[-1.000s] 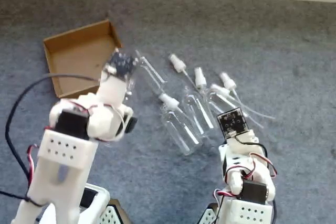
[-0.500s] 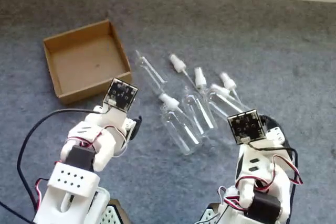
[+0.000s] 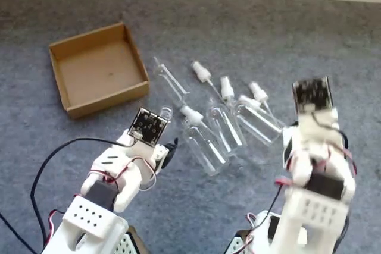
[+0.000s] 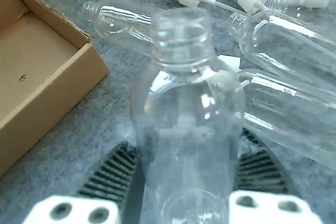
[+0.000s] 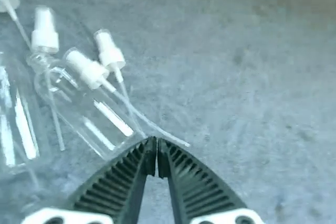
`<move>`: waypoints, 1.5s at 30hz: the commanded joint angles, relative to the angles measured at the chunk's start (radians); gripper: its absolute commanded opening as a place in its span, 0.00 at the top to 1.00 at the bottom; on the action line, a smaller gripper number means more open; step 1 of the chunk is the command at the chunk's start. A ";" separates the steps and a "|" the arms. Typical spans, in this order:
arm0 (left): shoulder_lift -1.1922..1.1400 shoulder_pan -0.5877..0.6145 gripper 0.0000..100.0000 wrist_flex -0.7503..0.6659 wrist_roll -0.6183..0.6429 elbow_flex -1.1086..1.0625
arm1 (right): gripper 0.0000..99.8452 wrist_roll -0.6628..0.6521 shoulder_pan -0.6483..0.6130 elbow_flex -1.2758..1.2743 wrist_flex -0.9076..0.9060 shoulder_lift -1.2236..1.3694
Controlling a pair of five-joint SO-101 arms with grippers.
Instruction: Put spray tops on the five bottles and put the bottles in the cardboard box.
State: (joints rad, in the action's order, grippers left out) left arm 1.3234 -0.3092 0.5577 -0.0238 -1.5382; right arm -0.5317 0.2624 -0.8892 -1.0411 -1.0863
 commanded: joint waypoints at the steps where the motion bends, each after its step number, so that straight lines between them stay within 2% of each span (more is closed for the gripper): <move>1: 0.139 -0.013 0.93 -0.018 0.011 -0.041 | 0.99 0.061 -0.094 0.197 0.025 0.254; 8: 0.414 -0.012 0.93 0.005 0.011 -0.162 | 0.84 0.107 -0.191 0.441 0.024 0.578; 12: 0.518 -0.013 0.93 0.160 0.011 -0.156 | 0.83 0.103 -0.222 0.579 0.024 0.783; 19: 0.506 -0.013 0.93 0.169 0.011 -0.156 | 0.83 0.097 -0.237 0.822 0.022 1.161; 23: 0.506 -0.013 0.93 0.173 0.011 -0.156 | 0.83 -0.008 -0.239 0.943 0.022 1.316; 33: 0.504 -0.015 0.93 0.175 0.011 -0.156 | 0.83 -0.034 -0.257 1.152 0.022 1.546; 37: 0.504 -0.013 0.93 0.175 0.011 -0.156 | 0.83 -0.038 -0.277 1.162 0.022 1.598; 41: 0.504 -0.015 0.93 0.176 0.011 -0.156 | 0.83 -0.117 -0.283 1.164 -0.024 1.626; 45: 0.504 -0.018 0.93 0.176 0.011 -0.156 | 0.83 -0.130 -0.286 1.164 -0.047 1.635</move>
State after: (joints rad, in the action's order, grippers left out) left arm 1.8082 -0.3138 0.7311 -0.0222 -1.6763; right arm -0.6375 -0.0138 0.2279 -1.0641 0.5708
